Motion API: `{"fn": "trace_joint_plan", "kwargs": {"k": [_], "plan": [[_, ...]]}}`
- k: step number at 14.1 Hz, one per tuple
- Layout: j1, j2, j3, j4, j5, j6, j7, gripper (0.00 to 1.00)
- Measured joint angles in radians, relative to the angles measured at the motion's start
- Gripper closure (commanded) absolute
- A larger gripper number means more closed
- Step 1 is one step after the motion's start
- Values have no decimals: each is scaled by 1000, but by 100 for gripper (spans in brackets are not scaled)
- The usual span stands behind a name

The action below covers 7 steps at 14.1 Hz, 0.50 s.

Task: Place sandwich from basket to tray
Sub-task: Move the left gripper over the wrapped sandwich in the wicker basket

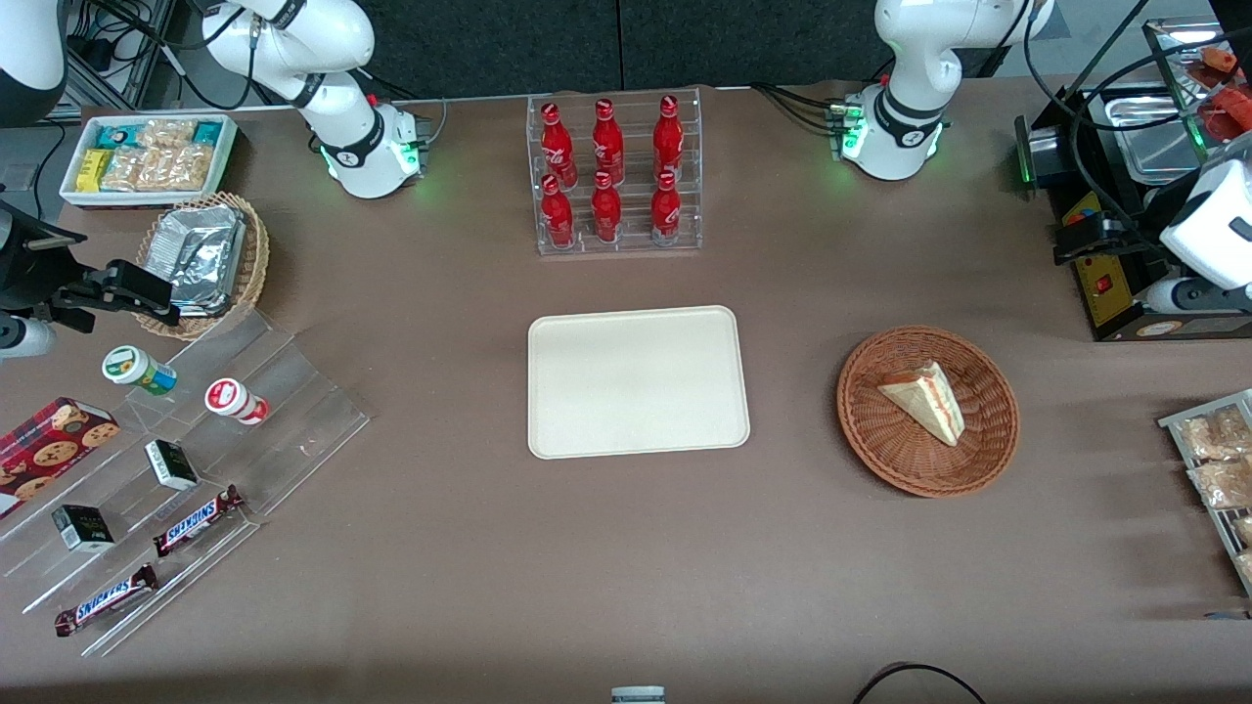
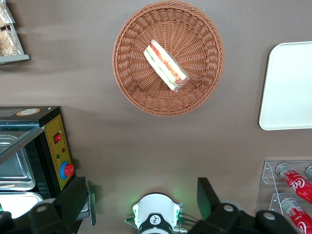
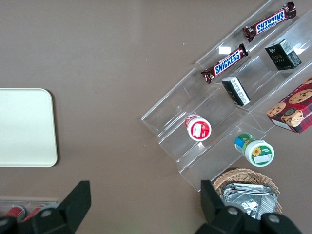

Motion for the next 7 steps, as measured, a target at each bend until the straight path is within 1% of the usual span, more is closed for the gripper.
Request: {"fn": "trace_joint_plan", "kwargs": {"k": [4, 7], "plan": [[0, -18, 0, -25, 0, 23, 1, 0], [-1, 4, 0, -72, 4, 112, -11, 0]]}}
